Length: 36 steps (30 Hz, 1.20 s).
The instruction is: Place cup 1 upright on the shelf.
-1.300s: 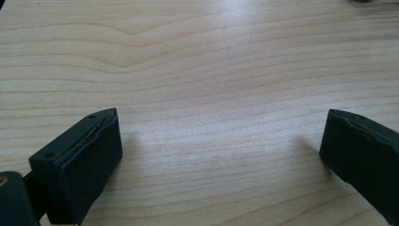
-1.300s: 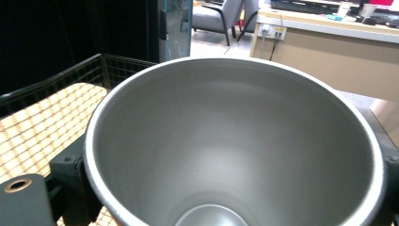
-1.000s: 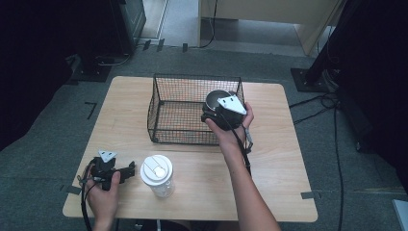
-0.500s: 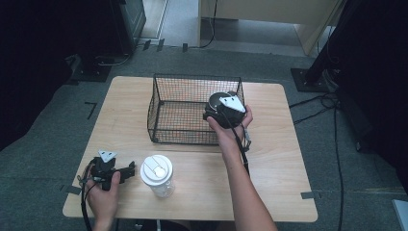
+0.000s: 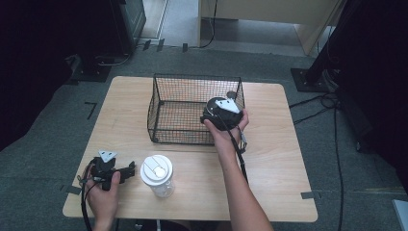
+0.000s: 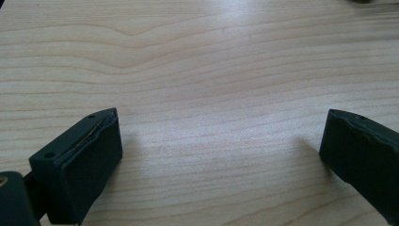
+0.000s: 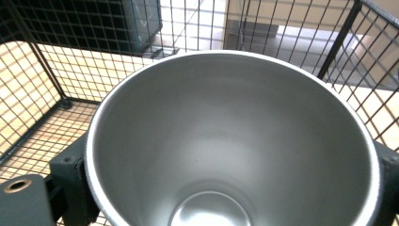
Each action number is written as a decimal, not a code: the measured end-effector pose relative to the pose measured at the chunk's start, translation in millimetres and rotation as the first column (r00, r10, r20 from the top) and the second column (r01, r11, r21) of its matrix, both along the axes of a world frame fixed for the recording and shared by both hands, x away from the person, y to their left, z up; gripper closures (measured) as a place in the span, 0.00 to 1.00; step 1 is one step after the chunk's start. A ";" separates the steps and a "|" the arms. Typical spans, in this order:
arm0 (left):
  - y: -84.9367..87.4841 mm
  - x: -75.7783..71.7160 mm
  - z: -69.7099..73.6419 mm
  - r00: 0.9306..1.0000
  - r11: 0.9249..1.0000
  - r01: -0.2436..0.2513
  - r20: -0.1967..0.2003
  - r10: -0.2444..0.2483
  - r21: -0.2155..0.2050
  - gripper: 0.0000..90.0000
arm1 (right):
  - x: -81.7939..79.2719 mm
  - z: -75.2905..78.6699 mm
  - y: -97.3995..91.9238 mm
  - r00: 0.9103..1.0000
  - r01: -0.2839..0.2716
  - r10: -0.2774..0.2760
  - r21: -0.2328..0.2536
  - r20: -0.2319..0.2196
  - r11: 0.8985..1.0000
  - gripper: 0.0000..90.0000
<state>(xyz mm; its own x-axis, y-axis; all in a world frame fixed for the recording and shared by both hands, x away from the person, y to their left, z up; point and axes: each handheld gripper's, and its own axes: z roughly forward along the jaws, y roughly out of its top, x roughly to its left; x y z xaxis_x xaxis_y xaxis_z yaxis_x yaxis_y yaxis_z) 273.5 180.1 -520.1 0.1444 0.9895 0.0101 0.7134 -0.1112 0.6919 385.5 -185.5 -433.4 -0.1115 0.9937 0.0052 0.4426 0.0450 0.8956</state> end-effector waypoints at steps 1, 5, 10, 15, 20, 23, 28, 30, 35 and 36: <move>0.0 0.0 0.0 1.000 1.000 0.000 0.000 0.000 0.000 0.01 | 0.1 -1.4 0.9 1.000 0.005 -0.005 -0.002 0.001 1.000 0.08; 0.0 0.0 0.0 1.000 1.000 0.000 0.000 0.000 0.000 0.00 | -0.2 -4.8 4.2 1.000 0.022 -0.022 0.012 -0.001 1.000 0.08; 0.0 0.0 0.0 1.000 1.000 0.000 0.000 0.000 0.000 0.00 | -1.8 -10.8 6.8 1.000 0.026 -0.026 -0.006 0.003 1.000 0.08; 0.0 0.0 0.0 1.000 1.000 0.000 0.000 0.000 0.000 0.00 | -4.3 -9.7 5.5 0.999 0.029 -0.029 0.006 -0.021 1.000 0.07; 0.0 0.0 0.0 1.000 1.000 0.000 0.000 0.000 0.000 0.00 | -8.1 -4.5 4.4 0.999 0.037 -0.037 -0.003 -0.034 0.999 0.01; 0.0 0.0 0.0 1.000 1.000 0.000 0.000 0.000 0.000 0.00 | -11.3 0.4 5.1 0.999 0.034 -0.034 -0.010 -0.033 0.999 0.00; -0.1 0.0 -0.1 1.000 1.000 -0.001 0.001 0.001 -0.001 0.01 | -16.5 3.8 4.5 0.996 0.062 -0.065 -0.039 -0.060 0.997 0.00; -0.1 0.0 -0.1 1.000 1.000 -0.001 0.001 0.001 -0.001 0.01 | -19.7 3.8 3.8 0.997 0.038 -0.039 -0.022 -0.066 0.999 0.00; 0.0 0.0 0.0 1.000 1.000 0.000 0.000 0.000 0.000 0.00 | -30.5 7.4 1.1 0.999 0.008 -0.009 -0.012 -0.052 1.000 0.00; 0.0 0.0 0.0 1.000 1.000 0.001 0.000 -0.001 0.000 0.00 | -32.7 8.7 0.2 0.999 0.004 -0.005 -0.010 -0.047 1.000 0.00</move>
